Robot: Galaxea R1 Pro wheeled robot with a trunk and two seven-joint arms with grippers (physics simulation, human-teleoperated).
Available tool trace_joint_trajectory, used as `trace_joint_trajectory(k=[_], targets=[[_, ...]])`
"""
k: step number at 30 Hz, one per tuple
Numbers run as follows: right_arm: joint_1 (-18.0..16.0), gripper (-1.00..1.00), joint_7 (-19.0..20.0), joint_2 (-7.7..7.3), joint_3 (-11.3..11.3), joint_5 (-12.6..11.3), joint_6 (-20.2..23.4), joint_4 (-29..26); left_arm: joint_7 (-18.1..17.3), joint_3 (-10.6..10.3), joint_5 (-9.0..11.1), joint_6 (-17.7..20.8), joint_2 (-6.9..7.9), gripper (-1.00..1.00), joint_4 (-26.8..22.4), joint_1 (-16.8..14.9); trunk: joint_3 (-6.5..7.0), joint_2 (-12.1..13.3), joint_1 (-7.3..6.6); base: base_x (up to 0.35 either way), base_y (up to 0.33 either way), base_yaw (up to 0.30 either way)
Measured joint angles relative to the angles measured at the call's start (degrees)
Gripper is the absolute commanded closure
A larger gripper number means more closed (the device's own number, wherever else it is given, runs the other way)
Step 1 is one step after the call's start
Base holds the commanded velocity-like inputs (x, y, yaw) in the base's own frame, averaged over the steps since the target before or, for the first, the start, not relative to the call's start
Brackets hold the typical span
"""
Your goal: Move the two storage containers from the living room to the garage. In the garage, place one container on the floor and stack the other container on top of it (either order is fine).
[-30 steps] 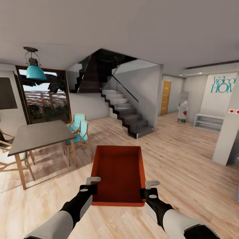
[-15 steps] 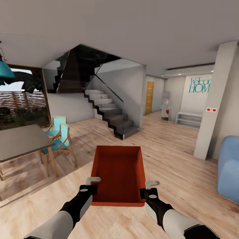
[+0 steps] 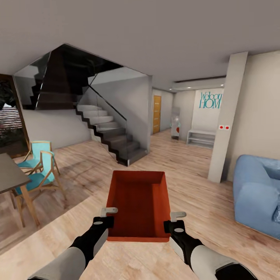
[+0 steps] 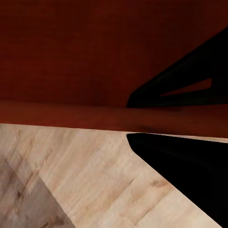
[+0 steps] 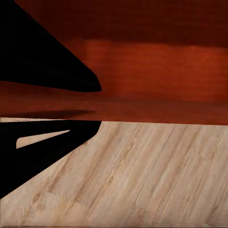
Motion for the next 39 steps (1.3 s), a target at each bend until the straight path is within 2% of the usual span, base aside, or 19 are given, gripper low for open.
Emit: trace_joint_trajectory(k=[12,33,39], targets=[[0.0,1.0,-0.01,0.07,-0.06,0.11,0.14,0.0,-0.01,-0.13,0.23,0.07,0.1,1.0,0.03,0.0,0.0,0.0,0.0,0.323,0.043,-0.271],[-0.01,1.0,-0.07,0.13,-0.11,0.19,0.16,0.01,-0.02,-0.22,0.36,0.07,0.17,1.0,0.01,0.02,0.0,0.0,0.0,0.323,0.101,-0.016],[0.0,1.0,-0.09,0.12,-0.03,0.09,0.12,0.0,-0.03,-0.23,0.36,0.04,0.16,1.0,0.04,0.0,0.0,0.0,0.0,0.323,0.099,-0.197]])
